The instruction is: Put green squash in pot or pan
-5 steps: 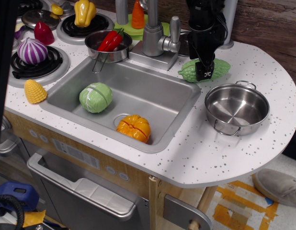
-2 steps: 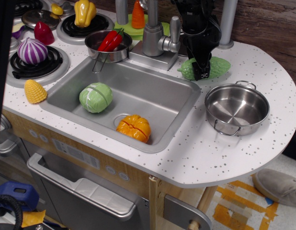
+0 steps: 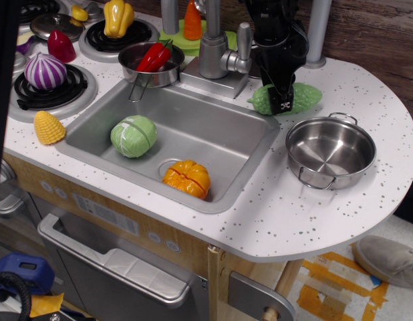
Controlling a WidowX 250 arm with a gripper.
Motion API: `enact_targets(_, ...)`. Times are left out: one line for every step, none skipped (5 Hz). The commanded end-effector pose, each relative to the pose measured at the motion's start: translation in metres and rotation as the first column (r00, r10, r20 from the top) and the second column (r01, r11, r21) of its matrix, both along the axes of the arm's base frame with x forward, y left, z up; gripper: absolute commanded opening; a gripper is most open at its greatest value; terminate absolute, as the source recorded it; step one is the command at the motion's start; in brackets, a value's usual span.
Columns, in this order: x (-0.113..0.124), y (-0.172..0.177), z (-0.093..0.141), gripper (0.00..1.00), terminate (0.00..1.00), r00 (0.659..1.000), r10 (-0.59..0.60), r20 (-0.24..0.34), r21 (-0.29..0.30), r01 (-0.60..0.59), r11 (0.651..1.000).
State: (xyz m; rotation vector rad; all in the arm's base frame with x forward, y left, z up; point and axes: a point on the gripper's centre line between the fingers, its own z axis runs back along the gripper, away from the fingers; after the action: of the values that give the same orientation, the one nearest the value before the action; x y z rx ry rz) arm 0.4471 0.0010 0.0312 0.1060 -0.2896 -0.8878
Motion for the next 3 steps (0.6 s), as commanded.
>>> enact_targets(0.001,-0.007,0.087,0.00,0.00,1.000,0.005,0.026,0.035,-0.006,0.999)
enact_targets(-0.026,-0.021,0.092,0.00,0.00,0.999,0.033,-0.020,0.004,-0.033,0.999)
enact_targets(-0.050,-0.044,0.084,0.00,0.00,0.996,0.073,-0.057,-0.044,-0.076,0.996)
